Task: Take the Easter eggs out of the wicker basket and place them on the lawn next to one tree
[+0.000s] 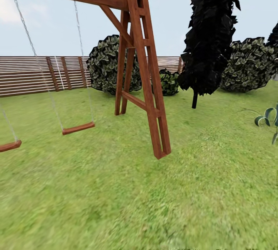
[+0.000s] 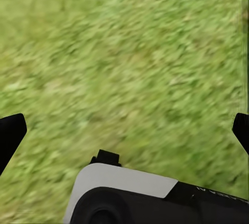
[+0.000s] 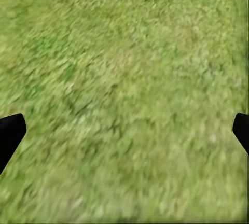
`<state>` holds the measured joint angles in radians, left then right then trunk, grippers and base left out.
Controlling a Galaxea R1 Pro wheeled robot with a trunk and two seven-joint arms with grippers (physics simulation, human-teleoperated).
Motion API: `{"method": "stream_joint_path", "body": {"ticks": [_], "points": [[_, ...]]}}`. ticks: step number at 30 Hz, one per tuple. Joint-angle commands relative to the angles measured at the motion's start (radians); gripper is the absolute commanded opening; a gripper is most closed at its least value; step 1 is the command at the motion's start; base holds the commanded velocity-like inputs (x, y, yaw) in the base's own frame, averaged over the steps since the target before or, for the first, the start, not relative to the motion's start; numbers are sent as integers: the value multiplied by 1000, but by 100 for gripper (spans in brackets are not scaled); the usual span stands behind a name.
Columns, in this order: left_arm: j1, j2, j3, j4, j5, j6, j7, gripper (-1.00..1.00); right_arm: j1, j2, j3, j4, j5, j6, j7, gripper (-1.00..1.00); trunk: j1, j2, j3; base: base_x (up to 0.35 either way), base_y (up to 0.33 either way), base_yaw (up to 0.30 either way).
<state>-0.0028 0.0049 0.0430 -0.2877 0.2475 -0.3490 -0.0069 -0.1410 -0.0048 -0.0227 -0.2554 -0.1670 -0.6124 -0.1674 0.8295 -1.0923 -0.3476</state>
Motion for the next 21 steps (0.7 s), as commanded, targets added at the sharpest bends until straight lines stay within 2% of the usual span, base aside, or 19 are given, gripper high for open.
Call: {"method": "stream_joint_path", "body": {"ticks": [1,19,21], "points": [[0,0,3,0,-1,-2,-1,100,-1,0,0,1,-5,-4,2,100,0,-1,-1,0,0,-248],[0,0,3,1,-1,-2,-1,100,-1,-2,0,1,-2,-4,2,100,0,-1,-1,0,0,-258],[0,0,3,1,-1,-2,-1,100,-1,-11,0,1,-3,-4,3,100,0,-1,-1,0,0,-260]]}}
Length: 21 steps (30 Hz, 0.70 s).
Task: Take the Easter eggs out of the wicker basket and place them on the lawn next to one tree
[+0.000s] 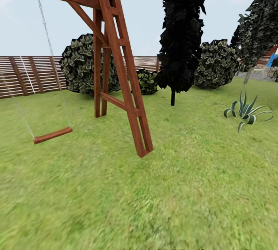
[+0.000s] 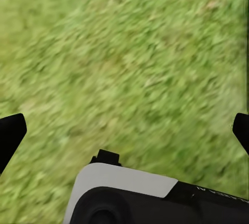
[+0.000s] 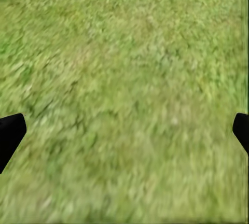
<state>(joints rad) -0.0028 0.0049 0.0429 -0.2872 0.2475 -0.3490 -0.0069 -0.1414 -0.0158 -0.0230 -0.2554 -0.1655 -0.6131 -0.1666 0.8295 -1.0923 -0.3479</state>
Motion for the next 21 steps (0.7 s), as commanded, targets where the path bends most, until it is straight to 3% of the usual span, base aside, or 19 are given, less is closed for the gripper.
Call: {"method": "stream_joint_path", "body": {"ticks": [1,21], "points": [[0,0,3,0,-1,-2,-1,100,-1,-1,0,1,-5,-4,2,100,0,-1,-1,0,0,-261],[0,-2,3,0,-2,-2,-1,100,-1,-9,0,1,2,-5,2,100,0,-1,-1,0,0,-288]]}}
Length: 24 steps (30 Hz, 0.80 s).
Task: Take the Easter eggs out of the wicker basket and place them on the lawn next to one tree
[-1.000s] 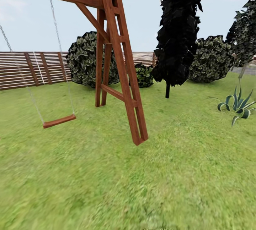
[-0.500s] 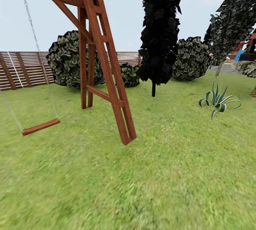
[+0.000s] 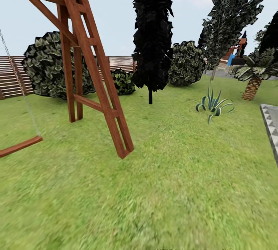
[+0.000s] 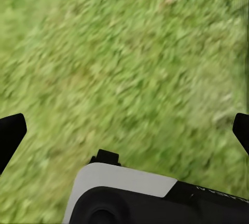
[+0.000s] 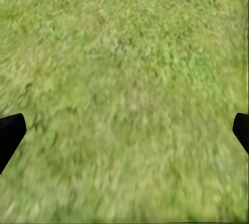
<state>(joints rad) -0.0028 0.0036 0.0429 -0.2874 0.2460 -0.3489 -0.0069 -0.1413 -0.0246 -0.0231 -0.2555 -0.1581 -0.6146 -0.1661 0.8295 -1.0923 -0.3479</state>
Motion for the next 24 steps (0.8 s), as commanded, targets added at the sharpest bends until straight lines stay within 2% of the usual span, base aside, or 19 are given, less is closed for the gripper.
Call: {"method": "stream_joint_path", "body": {"ticks": [1,24], "points": [[0,0,3,0,-1,-2,-1,100,-1,-1,0,1,-6,-4,2,100,0,-1,-1,0,0,-298],[0,0,3,1,-1,-2,-1,100,-1,-4,0,1,-11,-2,2,100,0,-1,-1,0,0,-298]]}}
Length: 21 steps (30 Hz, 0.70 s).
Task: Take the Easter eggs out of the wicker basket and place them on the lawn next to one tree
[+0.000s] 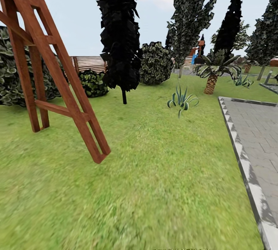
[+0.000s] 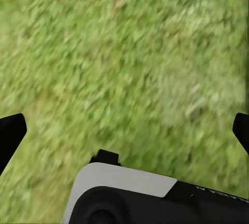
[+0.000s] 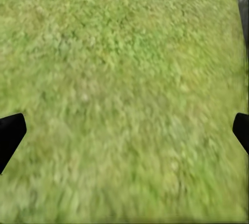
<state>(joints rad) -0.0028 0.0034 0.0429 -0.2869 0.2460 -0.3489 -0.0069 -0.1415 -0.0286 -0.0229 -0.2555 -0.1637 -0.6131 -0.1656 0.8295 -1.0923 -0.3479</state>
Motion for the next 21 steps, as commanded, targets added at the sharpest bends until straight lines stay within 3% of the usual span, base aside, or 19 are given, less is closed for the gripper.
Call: {"method": "stream_joint_path", "body": {"ticks": [1,21], "points": [[0,0,3,0,-1,-2,-1,100,-1,0,0,1,-5,-4,2,100,0,-1,-1,0,0,-298],[0,0,3,0,-1,-2,-1,100,-1,1,0,1,-3,-5,3,100,0,-1,-1,0,0,-298]]}}
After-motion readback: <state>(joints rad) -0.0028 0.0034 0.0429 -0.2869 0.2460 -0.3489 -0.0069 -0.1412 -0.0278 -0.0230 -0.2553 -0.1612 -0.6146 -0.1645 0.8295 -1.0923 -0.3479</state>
